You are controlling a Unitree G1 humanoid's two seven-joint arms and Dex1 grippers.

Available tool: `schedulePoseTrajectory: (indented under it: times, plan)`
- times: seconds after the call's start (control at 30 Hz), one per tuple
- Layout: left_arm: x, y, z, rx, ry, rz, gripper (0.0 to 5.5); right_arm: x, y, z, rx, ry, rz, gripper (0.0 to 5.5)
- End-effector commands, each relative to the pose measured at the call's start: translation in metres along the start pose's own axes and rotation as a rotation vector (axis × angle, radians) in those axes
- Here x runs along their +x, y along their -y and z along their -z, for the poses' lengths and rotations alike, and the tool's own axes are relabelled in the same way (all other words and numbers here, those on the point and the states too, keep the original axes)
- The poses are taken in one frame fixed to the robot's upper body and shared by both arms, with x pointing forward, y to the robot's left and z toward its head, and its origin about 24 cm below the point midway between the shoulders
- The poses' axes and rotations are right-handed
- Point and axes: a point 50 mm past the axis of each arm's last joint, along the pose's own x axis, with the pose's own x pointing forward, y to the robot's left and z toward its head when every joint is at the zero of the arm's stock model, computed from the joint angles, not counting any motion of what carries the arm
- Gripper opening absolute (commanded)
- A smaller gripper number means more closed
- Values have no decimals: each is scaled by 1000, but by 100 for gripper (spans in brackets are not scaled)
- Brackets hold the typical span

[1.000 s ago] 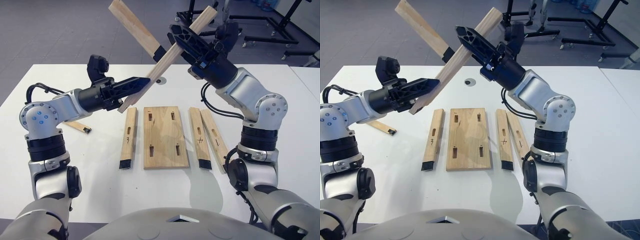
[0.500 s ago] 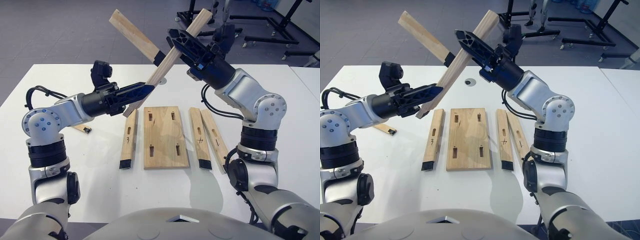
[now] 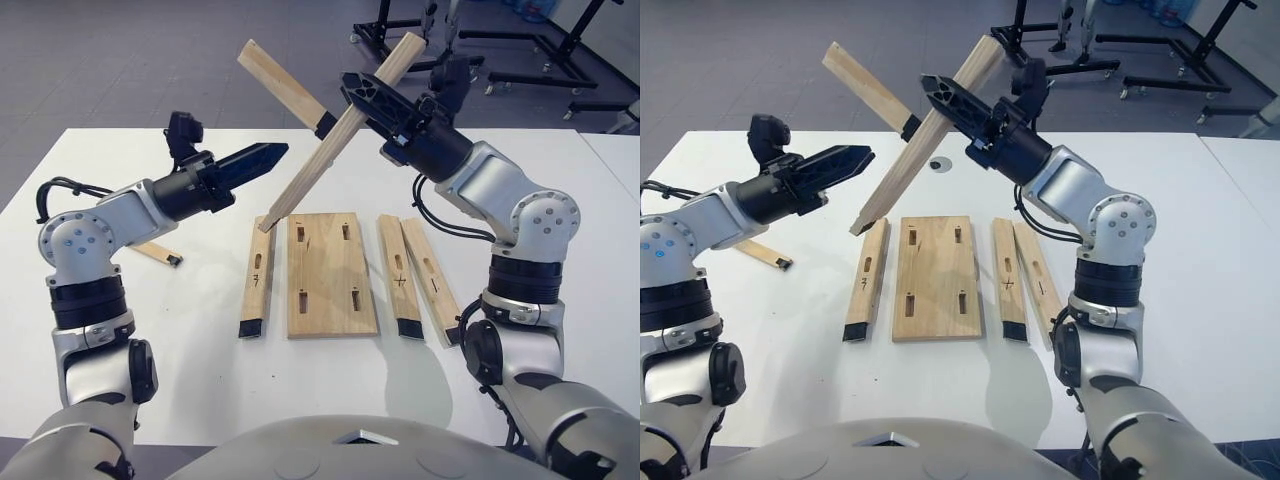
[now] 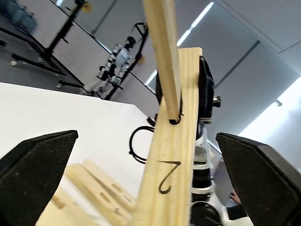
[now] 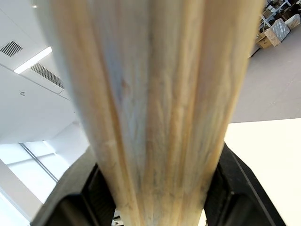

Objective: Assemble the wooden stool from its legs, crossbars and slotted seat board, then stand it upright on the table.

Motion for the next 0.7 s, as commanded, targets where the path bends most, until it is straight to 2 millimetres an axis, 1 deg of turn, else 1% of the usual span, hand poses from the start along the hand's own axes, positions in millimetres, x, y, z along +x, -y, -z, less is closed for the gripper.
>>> schedulePoseTrajectory:
  times: [0.03, 0.1, 0.17, 0.23, 0.33, 0.4, 0.5, 0.57, 0.7]
  plan:
    - [-27, 10, -15, 262, -80, -232, 540, -6, -3, -18, -128, -7, 50, 206]
    - [-27, 14, -10, 336, -132, -273, 540, -6, -6, -27, -182, 0, 61, 206]
    - [-18, 17, 1, 377, -173, -280, 540, -4, -8, -32, -225, 1, 62, 206]
    - [-9, 15, 11, 404, -208, -306, 540, -1, -9, -34, -245, -1, 60, 206]
    - [4, 5, 20, 462, -252, -420, 540, 5, -14, -31, -272, -17, 44, 206]
    - [8, 3, 21, 486, -246, -451, 540, 8, -15, -27, -281, -32, 35, 206]
    - [8, -1, 11, 542, -222, -508, 540, 8, -14, -24, -279, -41, 35, 206]
    - [10, -1, 8, 583, -227, -524, 540, 8, -14, -23, -278, -38, 33, 206]
    - [25, 4, 18, 617, -237, -495, 540, 11, -14, -17, -267, -41, 25, 206]
